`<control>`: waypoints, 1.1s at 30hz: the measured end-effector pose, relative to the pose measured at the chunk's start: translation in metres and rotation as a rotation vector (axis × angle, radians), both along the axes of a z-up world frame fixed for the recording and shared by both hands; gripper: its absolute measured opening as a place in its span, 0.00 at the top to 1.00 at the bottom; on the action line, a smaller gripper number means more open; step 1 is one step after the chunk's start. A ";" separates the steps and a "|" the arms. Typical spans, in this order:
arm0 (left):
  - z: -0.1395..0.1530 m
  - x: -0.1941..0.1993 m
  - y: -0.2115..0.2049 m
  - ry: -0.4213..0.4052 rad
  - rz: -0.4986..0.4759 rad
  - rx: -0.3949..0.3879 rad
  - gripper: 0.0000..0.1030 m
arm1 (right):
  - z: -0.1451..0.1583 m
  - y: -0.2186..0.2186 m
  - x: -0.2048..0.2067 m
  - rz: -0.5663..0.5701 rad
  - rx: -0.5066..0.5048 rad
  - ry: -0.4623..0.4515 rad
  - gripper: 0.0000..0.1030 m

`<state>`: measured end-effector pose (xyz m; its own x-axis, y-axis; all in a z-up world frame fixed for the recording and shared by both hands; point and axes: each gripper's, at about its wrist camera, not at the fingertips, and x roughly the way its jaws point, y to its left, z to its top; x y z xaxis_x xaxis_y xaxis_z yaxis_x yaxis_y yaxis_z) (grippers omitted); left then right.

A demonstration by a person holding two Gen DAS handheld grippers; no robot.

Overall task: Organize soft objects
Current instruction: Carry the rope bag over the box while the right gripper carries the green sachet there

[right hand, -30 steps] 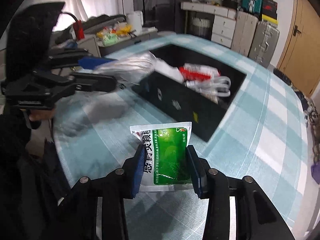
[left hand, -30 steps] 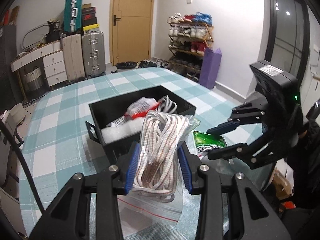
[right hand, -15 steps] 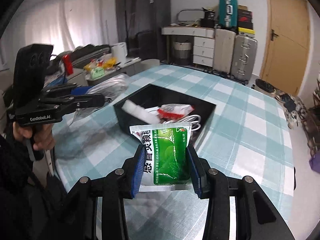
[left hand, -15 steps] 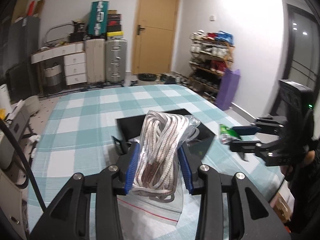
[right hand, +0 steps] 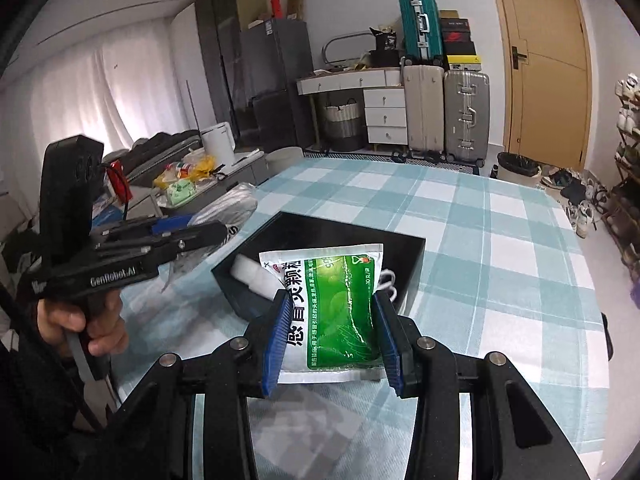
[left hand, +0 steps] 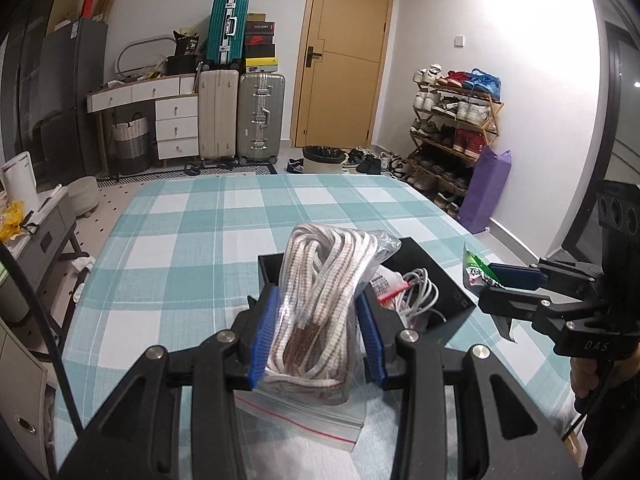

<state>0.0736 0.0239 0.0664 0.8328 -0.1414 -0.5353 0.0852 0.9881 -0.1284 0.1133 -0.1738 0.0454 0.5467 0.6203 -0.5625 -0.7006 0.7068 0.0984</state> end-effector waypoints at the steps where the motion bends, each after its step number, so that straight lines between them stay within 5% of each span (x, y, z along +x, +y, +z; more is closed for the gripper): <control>1: 0.000 0.003 -0.001 0.001 0.000 0.003 0.63 | 0.001 0.001 0.001 -0.004 0.003 0.000 0.60; 24: -0.014 0.052 -0.021 0.062 0.005 0.071 0.63 | -0.002 0.032 0.066 -0.061 0.057 0.085 0.60; 33: -0.020 0.061 -0.029 0.078 -0.012 0.119 0.63 | -0.011 0.040 0.078 -0.071 0.004 0.093 0.60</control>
<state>0.1349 -0.0050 0.0464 0.7864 -0.0828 -0.6121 0.0914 0.9957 -0.0173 0.1916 -0.1334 0.0342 0.5345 0.5842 -0.6108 -0.6367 0.7535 0.1635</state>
